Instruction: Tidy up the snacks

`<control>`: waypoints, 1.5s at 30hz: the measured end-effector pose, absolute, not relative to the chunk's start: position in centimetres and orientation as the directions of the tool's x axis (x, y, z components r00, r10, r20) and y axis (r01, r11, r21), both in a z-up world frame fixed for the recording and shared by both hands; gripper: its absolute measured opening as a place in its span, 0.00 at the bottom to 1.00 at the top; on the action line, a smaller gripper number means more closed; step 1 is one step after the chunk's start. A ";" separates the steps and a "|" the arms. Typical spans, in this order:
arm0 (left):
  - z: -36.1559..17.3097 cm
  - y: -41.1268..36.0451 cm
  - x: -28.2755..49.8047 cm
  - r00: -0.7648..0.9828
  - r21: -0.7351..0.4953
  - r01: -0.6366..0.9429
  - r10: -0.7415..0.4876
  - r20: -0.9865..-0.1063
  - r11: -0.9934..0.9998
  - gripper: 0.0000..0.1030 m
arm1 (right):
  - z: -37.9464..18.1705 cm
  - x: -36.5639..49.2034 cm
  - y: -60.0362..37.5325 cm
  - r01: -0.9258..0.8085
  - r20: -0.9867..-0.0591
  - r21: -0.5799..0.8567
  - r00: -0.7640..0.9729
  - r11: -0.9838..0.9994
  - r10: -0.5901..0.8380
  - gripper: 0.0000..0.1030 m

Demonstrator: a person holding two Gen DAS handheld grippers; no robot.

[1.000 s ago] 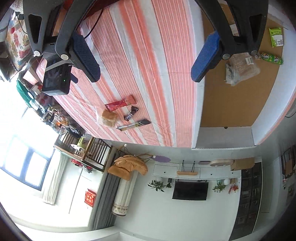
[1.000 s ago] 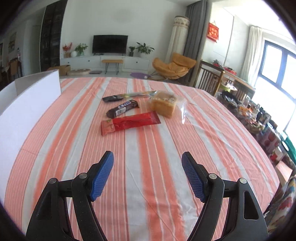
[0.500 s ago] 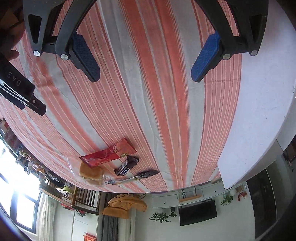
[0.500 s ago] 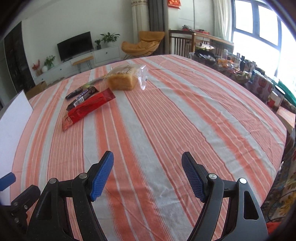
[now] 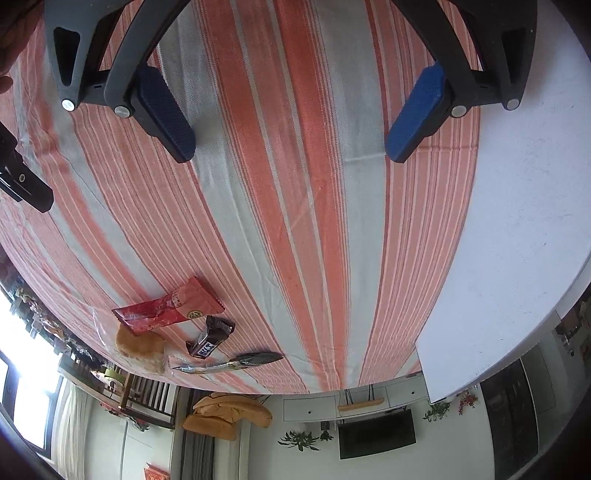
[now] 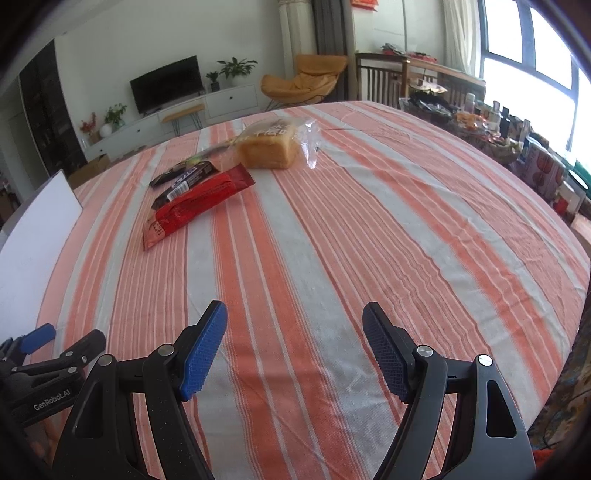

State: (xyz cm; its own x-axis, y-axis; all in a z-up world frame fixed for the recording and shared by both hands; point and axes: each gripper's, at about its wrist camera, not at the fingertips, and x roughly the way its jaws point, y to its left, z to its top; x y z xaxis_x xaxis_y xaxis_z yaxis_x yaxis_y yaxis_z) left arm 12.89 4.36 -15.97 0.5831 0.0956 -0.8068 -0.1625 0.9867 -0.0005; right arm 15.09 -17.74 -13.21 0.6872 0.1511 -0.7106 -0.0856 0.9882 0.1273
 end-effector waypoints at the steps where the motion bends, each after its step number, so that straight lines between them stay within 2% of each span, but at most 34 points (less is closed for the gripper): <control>1: -16.0 4.4 12.8 0.583 -0.002 -0.162 0.094 -0.807 0.987 1.00 | -13.2 15.4 -17.8 -0.097 -0.716 0.158 0.674 0.983 0.181 0.76; 6: -16.0 4.4 12.9 0.583 -0.004 -0.161 0.092 -0.807 0.987 1.00 | -14.0 20.0 -17.2 -0.086 -0.759 0.391 0.532 0.916 0.374 0.76; 10: -16.0 4.4 12.9 0.583 -0.003 -0.161 0.092 -0.807 0.987 1.00 | -13.5 25.4 -15.3 -0.049 -0.769 0.459 0.477 0.887 0.425 0.75; 12: -16.0 4.4 12.9 0.583 -0.003 -0.161 0.092 -0.807 0.987 1.00 | -13.4 27.8 -14.0 -0.037 -0.785 0.450 0.459 0.892 0.415 0.73; 14: -15.9 4.4 12.9 0.583 -0.003 -0.161 0.093 -0.807 0.987 1.00 | -13.6 29.8 -12.6 -0.023 -0.804 0.436 0.439 0.900 0.401 0.61; 15: -16.0 4.4 12.9 0.583 -0.003 -0.161 0.093 -0.807 0.987 1.00 | -13.9 30.5 -12.1 -0.013 -0.811 0.438 0.425 0.899 0.402 0.52; 20: -16.0 4.4 12.9 0.583 -0.003 -0.161 0.092 -0.807 0.987 1.00 | -13.8 31.6 -9.8 0.009 -0.820 0.398 0.451 0.917 0.352 0.54; 24: -16.0 4.4 12.9 0.583 -0.003 -0.161 0.092 -0.807 0.987 1.00 | -13.4 31.4 -7.8 -0.074 -0.835 0.270 0.478 0.960 0.271 0.56; 26: -16.0 4.4 12.9 0.583 -0.003 -0.160 0.092 -0.807 0.987 1.00 | -13.4 31.1 -7.2 -0.122 -0.843 0.207 0.480 0.971 0.240 0.53; 28: -16.0 4.4 12.9 0.583 -0.003 -0.160 0.092 -0.807 0.987 1.00 | -13.6 30.5 -6.8 -0.181 -0.850 0.144 0.481 0.973 0.215 0.40; 32: -16.0 4.4 12.9 0.583 -0.003 -0.160 0.092 -0.807 0.987 1.00 | -13.6 29.3 -8.0 -0.237 -0.857 0.173 0.443 0.956 0.265 0.28; 42: -16.0 4.4 12.8 0.583 -0.002 -0.160 0.093 -0.807 0.987 1.00 | -13.7 23.0 -16.3 -0.319 -0.863 0.127 0.431 0.939 0.264 0.29; 44: -16.0 4.4 12.8 0.583 -0.002 -0.160 0.093 -0.807 0.987 1.00 | -13.7 21.5 -18.1 -0.299 -0.857 0.094 0.461 0.950 0.230 0.32; 45: -16.0 4.4 12.8 0.583 -0.002 -0.160 0.093 -0.807 0.987 1.00 | -13.8 20.9 -18.6 -0.282 -0.854 0.077 0.477 0.956 0.210 0.40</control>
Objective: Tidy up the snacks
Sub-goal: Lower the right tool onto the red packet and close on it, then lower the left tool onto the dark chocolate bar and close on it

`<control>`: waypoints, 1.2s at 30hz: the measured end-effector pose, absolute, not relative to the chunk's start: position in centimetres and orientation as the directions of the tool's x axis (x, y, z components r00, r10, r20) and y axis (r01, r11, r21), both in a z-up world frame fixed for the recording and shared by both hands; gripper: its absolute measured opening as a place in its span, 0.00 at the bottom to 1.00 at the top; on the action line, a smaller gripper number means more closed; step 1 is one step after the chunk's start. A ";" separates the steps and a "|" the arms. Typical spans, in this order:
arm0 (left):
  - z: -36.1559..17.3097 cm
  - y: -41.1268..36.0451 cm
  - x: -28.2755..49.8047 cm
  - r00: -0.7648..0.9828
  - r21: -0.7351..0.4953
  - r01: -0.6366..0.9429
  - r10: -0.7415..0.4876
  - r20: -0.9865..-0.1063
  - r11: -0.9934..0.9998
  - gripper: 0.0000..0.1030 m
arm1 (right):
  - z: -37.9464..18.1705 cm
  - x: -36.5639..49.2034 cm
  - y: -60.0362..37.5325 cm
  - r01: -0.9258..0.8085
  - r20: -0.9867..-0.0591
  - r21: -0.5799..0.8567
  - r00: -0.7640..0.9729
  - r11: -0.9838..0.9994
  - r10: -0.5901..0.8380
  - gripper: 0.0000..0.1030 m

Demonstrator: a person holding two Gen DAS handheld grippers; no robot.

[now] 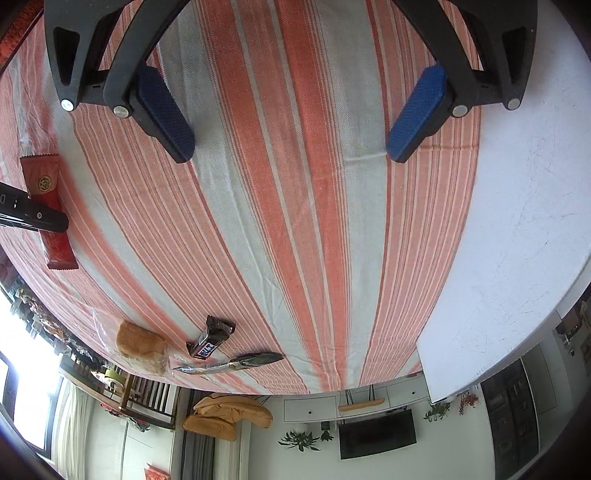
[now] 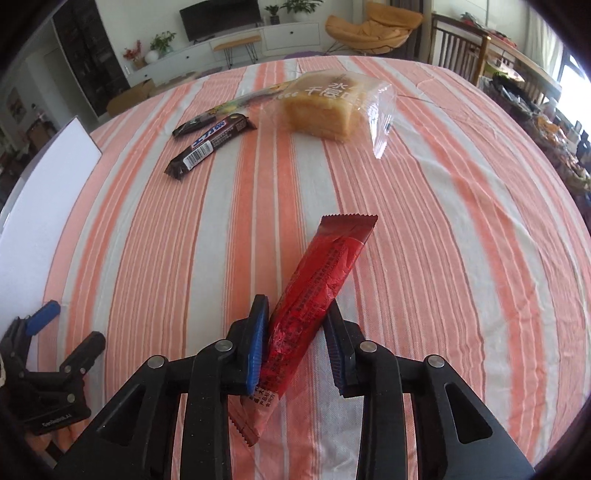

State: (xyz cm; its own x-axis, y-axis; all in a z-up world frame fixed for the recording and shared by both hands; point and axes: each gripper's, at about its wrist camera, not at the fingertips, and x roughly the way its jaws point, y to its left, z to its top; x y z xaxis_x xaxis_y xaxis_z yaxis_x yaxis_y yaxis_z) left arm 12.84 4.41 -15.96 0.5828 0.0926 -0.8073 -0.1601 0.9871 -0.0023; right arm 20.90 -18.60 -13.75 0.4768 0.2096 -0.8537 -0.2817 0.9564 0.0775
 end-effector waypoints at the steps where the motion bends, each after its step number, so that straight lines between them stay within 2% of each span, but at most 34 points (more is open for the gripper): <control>1: -16.0 4.4 12.8 0.583 -0.002 -0.160 0.093 -0.807 0.987 1.00 | -14.0 20.4 -19.1 -0.261 -0.852 0.057 0.490 0.964 0.183 0.47; 4: -16.0 4.4 12.8 0.583 -0.002 -0.160 0.092 -0.807 0.987 1.00 | -14.4 18.6 -19.7 -0.245 -0.828 0.030 0.537 0.969 0.162 0.62; 12: -16.0 4.4 12.8 0.582 0.000 -0.160 0.095 -0.808 0.987 1.00 | -14.7 18.8 -19.9 -0.185 -0.815 0.010 0.568 0.983 0.116 0.81; 20: -15.7 3.6 14.6 0.535 -0.029 -0.224 0.098 -0.839 0.974 1.00 | -14.9 18.8 -19.9 -0.176 -0.814 0.007 0.571 0.984 0.108 0.83; 28: -15.7 0.6 21.9 0.560 -0.006 -0.095 0.048 -0.827 0.995 1.00 | -14.9 18.8 -19.9 -0.176 -0.814 0.007 0.571 0.984 0.108 0.84; 36: -15.2 2.0 29.9 0.486 -0.006 -0.026 0.007 -0.874 1.000 1.00 | -14.9 18.9 -20.0 -0.174 -0.811 0.006 0.575 0.985 0.107 0.84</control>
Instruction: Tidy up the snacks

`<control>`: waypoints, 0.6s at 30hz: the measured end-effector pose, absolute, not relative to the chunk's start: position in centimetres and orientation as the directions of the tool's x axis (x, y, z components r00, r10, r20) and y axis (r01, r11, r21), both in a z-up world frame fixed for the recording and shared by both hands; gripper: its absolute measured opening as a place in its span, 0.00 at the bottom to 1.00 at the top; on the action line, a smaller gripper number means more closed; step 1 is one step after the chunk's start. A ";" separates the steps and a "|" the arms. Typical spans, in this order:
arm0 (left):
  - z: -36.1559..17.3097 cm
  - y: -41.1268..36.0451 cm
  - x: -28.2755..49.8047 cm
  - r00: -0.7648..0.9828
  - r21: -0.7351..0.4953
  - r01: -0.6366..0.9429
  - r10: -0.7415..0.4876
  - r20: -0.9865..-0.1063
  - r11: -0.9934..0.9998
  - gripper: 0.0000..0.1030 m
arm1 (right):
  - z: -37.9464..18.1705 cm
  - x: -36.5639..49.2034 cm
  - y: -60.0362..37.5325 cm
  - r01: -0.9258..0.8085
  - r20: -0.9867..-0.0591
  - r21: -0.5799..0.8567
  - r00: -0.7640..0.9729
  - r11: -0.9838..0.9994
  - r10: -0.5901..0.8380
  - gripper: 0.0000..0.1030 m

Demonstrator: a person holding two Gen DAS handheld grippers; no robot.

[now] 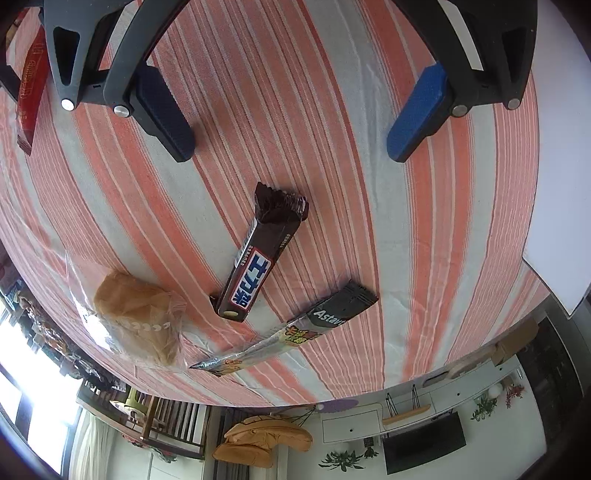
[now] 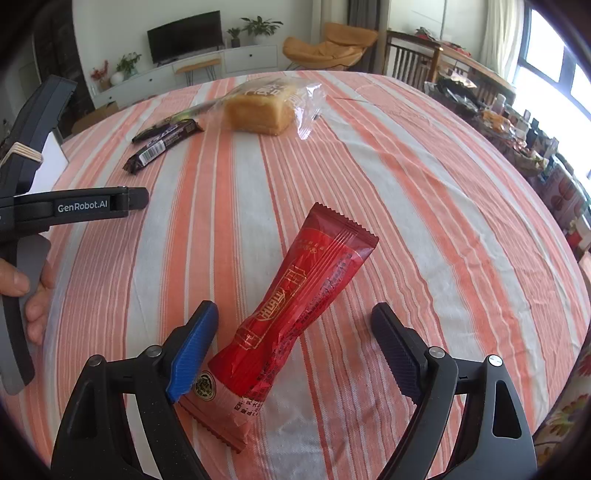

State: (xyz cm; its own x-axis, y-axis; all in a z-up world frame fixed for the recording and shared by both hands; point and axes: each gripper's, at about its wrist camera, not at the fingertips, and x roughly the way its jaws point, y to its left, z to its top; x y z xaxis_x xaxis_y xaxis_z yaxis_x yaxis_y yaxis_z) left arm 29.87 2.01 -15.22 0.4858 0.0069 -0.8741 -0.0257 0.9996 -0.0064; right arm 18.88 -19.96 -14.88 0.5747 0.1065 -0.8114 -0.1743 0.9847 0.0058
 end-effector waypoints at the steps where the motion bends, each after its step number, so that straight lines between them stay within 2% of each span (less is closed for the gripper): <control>1: -15.2 2.3 30.7 0.475 -0.007 -0.027 0.007 -0.880 1.000 1.00 | -14.9 18.9 -20.0 -0.173 -0.810 0.006 0.576 0.985 0.106 0.84; 9: -15.0 3.7 35.1 0.465 -0.004 -0.061 0.024 -0.885 0.998 1.00 | -15.0 19.2 -20.1 -0.174 -0.800 0.012 0.589 0.985 0.114 0.88; 10: -15.0 3.4 35.3 0.473 -0.003 -0.050 0.021 -0.881 0.999 0.96 | -15.0 19.3 -20.1 -0.174 -0.800 0.012 0.590 0.985 0.114 0.88; 12: -14.4 3.0 35.3 0.512 -0.002 -0.024 0.011 -0.859 1.000 0.75 | -15.0 19.3 -20.1 -0.174 -0.798 0.013 0.591 0.985 0.115 0.88; 14: -13.9 2.3 34.9 0.534 0.001 -0.001 0.001 -0.845 1.000 0.31 | -15.0 19.3 -20.1 -0.175 -0.797 0.013 0.592 0.985 0.116 0.88; 16: -13.8 1.6 34.5 0.534 0.007 0.015 -0.003 -0.845 1.000 0.17 | -15.0 19.4 -20.1 -0.175 -0.797 0.014 0.593 0.985 0.117 0.88; 18: -13.8 0.9 33.8 0.541 0.019 0.014 0.008 -0.841 1.000 0.16 | -15.0 19.4 -20.1 -0.175 -0.797 0.014 0.593 0.985 0.116 0.88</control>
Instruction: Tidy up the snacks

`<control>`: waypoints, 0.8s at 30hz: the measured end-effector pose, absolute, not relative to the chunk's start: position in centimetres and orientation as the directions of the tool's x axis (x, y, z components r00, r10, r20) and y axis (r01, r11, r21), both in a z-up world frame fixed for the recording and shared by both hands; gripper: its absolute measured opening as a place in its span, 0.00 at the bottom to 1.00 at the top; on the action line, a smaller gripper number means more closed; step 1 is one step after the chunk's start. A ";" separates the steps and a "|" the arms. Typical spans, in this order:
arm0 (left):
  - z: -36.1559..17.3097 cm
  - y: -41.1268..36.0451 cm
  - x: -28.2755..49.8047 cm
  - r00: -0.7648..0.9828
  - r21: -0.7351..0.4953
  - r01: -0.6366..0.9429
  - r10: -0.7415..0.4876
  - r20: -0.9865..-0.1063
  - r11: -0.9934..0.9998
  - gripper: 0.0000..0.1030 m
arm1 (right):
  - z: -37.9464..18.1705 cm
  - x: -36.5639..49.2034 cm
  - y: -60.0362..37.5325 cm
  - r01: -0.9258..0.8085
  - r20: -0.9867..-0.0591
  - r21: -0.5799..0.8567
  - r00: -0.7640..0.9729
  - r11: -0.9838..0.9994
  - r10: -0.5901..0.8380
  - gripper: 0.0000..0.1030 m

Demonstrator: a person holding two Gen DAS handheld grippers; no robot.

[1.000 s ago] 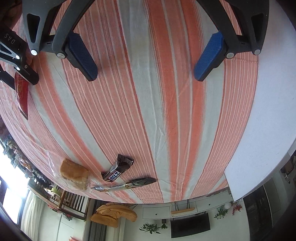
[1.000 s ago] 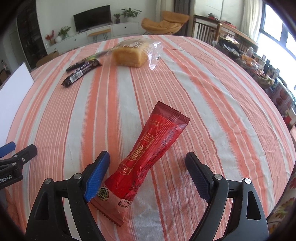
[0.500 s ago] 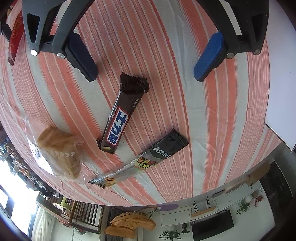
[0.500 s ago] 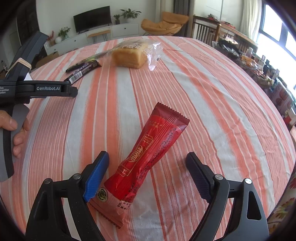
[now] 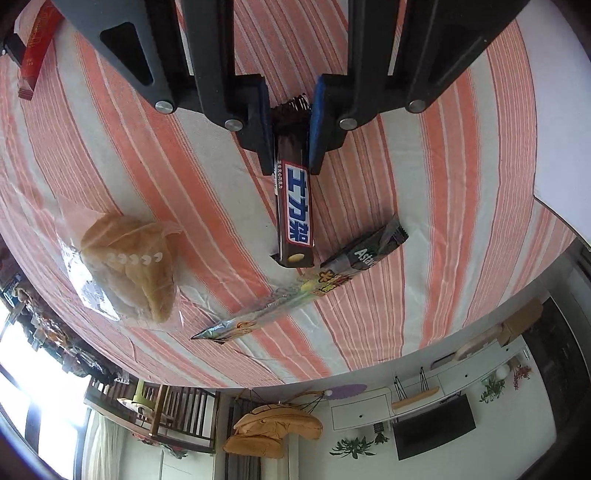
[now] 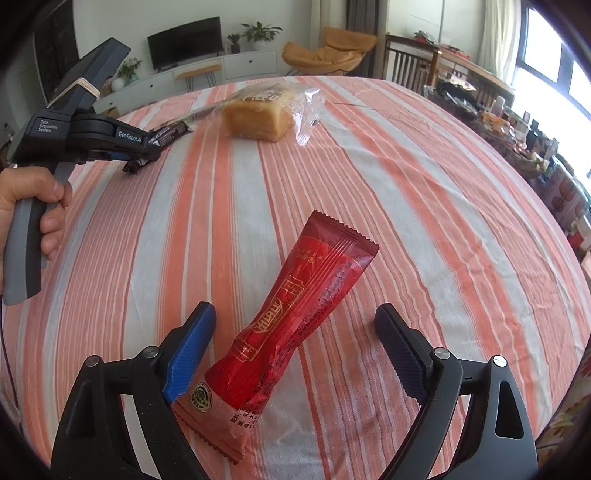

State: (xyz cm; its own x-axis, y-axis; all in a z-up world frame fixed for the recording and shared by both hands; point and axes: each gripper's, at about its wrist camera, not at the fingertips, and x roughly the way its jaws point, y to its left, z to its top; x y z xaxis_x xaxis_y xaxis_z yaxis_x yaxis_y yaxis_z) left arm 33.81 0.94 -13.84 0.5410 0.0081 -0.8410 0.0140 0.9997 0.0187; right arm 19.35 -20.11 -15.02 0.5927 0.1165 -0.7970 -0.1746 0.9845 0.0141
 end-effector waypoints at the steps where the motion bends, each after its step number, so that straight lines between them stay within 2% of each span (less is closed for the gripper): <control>1: -13.9 0.9 33.3 0.545 0.012 0.011 0.004 -0.839 1.000 0.16 | -15.0 19.4 -20.1 -0.174 -0.797 0.014 0.593 0.985 0.117 0.88; 11: -13.9 0.8 23.7 0.536 -0.022 -0.034 0.000 -0.844 0.999 0.16 | -15.0 19.4 -20.1 -0.175 -0.797 0.014 0.592 0.985 0.117 0.88; 16: -14.1 0.9 16.9 0.557 0.019 -0.004 0.018 -0.830 1.000 0.17 | -15.1 19.3 -20.2 -0.171 -0.798 0.014 0.592 0.985 0.114 0.88; 24: -14.1 1.4 10.4 0.564 -0.024 -0.010 -0.014 -0.826 1.000 0.17 | -15.1 19.2 -20.1 -0.156 -0.800 0.012 0.591 0.988 0.103 0.88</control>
State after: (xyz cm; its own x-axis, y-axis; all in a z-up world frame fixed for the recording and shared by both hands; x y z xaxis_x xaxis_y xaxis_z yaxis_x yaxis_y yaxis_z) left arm 10.40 1.40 -14.10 0.5642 -0.0138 -0.8255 -0.0100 0.9997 -0.0236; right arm 19.21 -20.09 -15.10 0.5911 0.1032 -0.8000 -0.1564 0.9876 0.0118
